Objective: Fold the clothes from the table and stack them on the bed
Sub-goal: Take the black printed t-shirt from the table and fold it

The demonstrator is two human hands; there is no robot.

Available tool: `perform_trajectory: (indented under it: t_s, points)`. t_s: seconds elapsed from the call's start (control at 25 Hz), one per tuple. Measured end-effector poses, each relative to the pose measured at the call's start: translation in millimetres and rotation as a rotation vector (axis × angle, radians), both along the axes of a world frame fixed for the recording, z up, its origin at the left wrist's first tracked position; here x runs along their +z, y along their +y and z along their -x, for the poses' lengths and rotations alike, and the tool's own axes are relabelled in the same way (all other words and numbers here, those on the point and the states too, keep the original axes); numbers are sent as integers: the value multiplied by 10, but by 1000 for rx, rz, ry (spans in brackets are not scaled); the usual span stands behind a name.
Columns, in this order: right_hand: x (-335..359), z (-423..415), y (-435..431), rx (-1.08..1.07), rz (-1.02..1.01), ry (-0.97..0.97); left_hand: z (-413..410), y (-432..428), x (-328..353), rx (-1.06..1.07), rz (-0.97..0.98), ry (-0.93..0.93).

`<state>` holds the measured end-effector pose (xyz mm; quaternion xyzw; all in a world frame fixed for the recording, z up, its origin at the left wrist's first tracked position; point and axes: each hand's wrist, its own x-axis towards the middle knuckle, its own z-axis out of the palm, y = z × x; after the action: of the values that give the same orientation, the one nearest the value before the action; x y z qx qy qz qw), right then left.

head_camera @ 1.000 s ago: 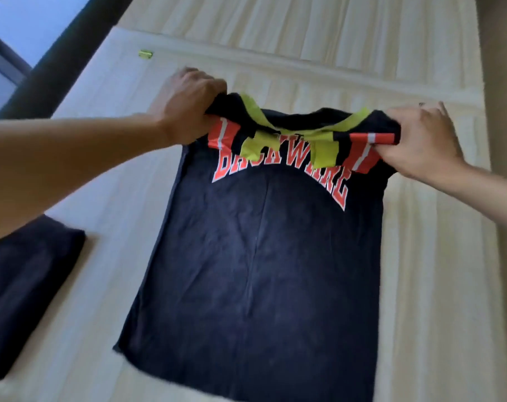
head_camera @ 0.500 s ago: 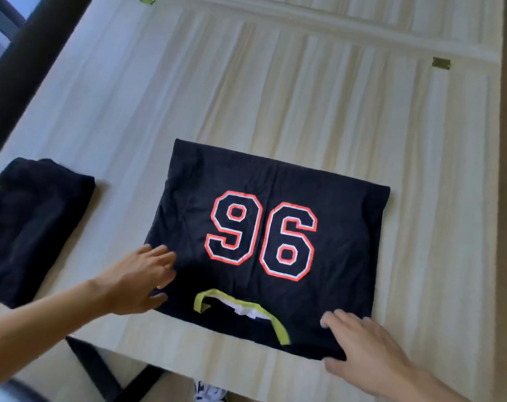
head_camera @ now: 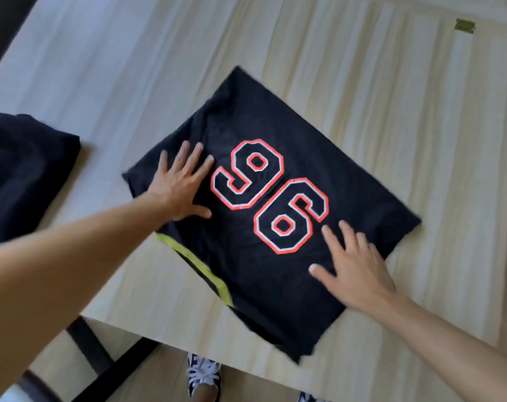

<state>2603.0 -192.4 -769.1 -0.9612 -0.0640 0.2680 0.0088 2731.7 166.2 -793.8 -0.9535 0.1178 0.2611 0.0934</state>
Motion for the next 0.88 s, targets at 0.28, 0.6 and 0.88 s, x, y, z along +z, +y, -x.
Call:
perform_trajectory:
  t_s: [0.28, 0.6, 0.88]
  points:
    - [325, 608, 87, 263, -335, 320, 1222, -712, 518, -556, 480, -134]
    - [-78, 554, -759, 682, -39, 12, 2360, -207, 94, -515, 252, 166]
    - [60, -107, -469, 142, -454, 227, 1710, -173, 428, 43, 708, 334]
